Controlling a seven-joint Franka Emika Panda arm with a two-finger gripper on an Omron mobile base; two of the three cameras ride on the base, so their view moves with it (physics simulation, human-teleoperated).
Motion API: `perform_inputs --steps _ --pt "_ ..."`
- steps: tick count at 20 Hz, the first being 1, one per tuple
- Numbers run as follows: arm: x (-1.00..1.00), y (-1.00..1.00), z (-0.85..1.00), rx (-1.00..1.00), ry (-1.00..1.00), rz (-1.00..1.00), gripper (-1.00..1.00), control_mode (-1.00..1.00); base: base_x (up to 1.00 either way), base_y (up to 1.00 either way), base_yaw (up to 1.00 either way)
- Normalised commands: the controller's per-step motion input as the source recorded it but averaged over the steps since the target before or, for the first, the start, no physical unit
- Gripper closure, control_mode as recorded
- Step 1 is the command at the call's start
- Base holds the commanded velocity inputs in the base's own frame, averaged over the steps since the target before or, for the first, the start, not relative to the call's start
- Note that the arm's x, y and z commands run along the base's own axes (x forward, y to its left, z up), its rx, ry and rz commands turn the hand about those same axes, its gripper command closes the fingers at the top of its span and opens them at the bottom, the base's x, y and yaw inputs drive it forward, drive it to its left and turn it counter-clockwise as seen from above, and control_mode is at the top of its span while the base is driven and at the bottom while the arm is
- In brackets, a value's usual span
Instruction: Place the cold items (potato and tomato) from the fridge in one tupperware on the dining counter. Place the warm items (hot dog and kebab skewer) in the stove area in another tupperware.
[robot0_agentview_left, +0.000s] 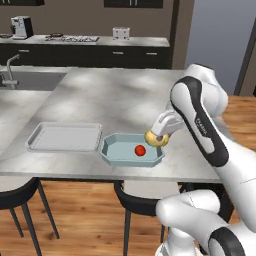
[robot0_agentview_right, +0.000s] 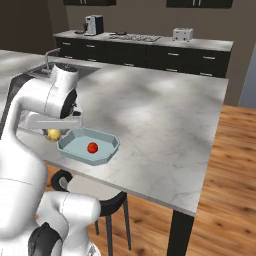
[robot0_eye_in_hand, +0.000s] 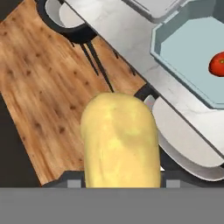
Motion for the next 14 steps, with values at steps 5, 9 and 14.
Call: perform_inputs --steps 5,9,14 --pt "0.80 0.11 -0.73 -0.19 0.17 0.52 1.00 -1.00 0.00 0.00 0.00" --pt "0.74 0.07 -0.58 -0.09 -0.06 0.38 1.00 -1.00 0.00 0.00 0.00" --pt "0.84 0.12 -0.47 0.00 -0.01 0.23 1.00 -1.00 0.00 0.00 0.00"
